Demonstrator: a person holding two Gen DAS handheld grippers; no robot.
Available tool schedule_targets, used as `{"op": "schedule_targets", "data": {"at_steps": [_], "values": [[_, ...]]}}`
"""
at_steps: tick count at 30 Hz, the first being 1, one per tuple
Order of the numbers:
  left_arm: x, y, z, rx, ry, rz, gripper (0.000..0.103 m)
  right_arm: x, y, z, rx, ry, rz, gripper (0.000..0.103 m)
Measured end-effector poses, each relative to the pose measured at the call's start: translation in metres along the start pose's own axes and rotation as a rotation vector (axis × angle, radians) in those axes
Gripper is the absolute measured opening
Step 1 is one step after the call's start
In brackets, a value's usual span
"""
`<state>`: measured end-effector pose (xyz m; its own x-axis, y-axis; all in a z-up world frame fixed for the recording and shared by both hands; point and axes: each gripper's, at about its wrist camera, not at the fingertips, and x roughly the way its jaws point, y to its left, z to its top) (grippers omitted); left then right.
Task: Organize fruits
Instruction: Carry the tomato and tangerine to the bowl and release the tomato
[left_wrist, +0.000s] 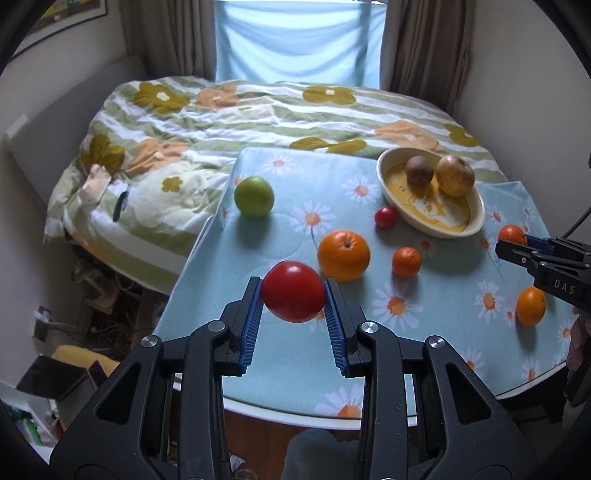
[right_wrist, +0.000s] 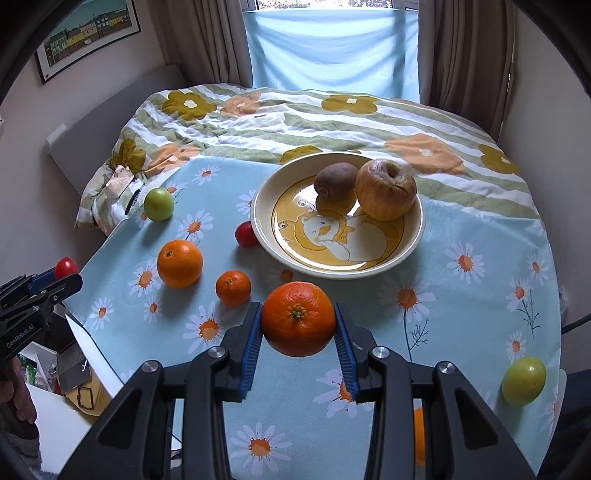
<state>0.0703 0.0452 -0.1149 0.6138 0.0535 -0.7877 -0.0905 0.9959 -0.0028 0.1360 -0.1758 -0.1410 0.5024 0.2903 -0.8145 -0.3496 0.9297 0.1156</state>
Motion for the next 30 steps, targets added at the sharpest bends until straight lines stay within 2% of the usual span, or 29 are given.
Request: {"op": "schedule_targets", "data": {"at_steps": [8, 14, 23, 30], "values": [[0.003, -0.025, 0.049, 0.072, -0.047, -0.081, 0.038, -0.017, -0.007, 0.018, 0.015, -0.041, -0.027, 0.035], [0.024, -0.040, 0.089, 0.135, -0.057, -0.151, 0.038, -0.015, -0.018, 0.032, 0.118, -0.039, -0.047, 0.035], [0.068, -0.074, 0.141, 0.266, -0.046, -0.251, 0.038, -0.006, -0.025, 0.062, 0.193, -0.059, -0.100, 0.035], [0.113, -0.099, 0.164, 0.352, -0.010, -0.311, 0.038, 0.014, -0.039, 0.072, 0.272, -0.048, -0.139, 0.035]]}}
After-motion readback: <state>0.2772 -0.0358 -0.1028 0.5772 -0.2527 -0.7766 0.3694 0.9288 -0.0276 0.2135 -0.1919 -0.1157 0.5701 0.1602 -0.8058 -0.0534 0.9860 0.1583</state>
